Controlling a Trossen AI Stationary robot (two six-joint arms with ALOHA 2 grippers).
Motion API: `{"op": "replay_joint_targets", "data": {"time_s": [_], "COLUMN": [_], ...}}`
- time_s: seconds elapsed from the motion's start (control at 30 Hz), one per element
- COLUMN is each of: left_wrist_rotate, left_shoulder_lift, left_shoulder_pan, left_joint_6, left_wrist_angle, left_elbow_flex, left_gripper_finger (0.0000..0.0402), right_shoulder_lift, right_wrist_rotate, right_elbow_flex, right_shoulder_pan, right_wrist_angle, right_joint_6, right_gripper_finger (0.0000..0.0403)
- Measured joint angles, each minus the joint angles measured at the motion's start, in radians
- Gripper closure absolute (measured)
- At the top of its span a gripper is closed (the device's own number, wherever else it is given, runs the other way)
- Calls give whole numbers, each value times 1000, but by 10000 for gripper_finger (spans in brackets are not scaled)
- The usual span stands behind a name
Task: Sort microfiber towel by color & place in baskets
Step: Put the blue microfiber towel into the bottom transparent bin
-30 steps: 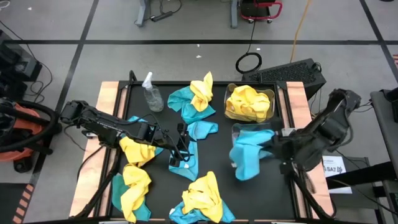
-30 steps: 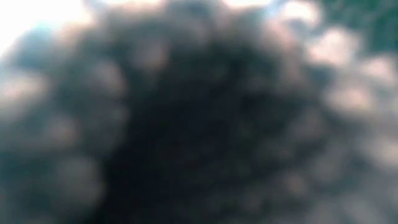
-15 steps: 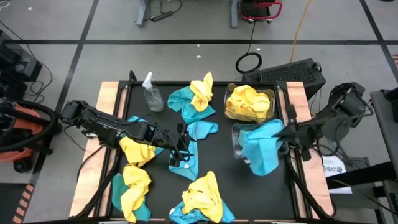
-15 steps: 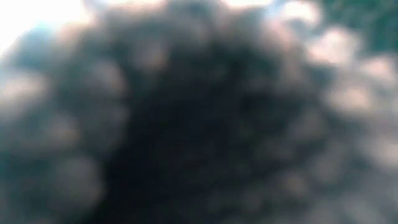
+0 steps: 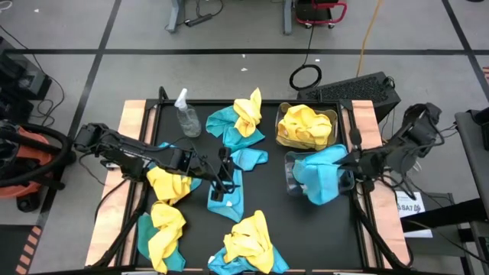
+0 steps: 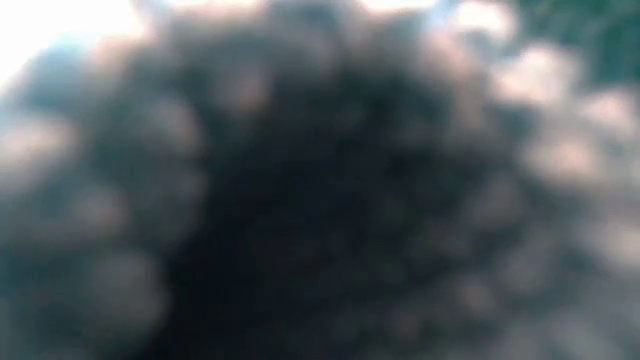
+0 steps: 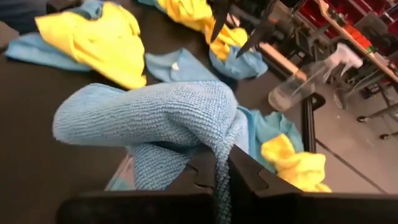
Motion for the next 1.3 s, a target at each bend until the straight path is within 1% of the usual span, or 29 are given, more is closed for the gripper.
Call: {"op": "replay_joint_targets", "data": {"time_s": [0.2,0.4,0.57,0.67,0.83,1.0,1.1,1.2,1.3], "left_wrist_rotate": [0,0,0,-1,-1,-1,-22,-63,-55], "left_shoulder_lift": [0,0,0,0,0,0,21,81,175], "left_shoulder_pan": [3,2,4,8,8,8,8,11,28], "left_joint_6": [-2,-1,-1,-2,-7,-1,-1,27,59], "left_wrist_angle": [6,24,27,27,46,142,271,407,510], "left_elbow_flex": [0,0,0,0,0,0,0,1,37], "left_gripper_finger": [121,121,121,121,121,121,121,121,121], "right_shoulder_lift": [-107,-161,-152,-145,-109,-81,-73,-74,-74], "right_wrist_rotate": [41,45,39,18,14,17,18,18,17], "right_elbow_flex": [-139,-240,-251,-251,-251,-251,-251,-250,-250], "right_shoulder_pan": [0,0,0,0,0,-6,-22,-34,-46], "right_wrist_angle": [-28,6,19,19,20,22,41,77,95], "right_joint_6": [87,100,98,91,89,89,76,56,44], "right_gripper_finger": [400,401,401,401,401,401,401,401,401]}}
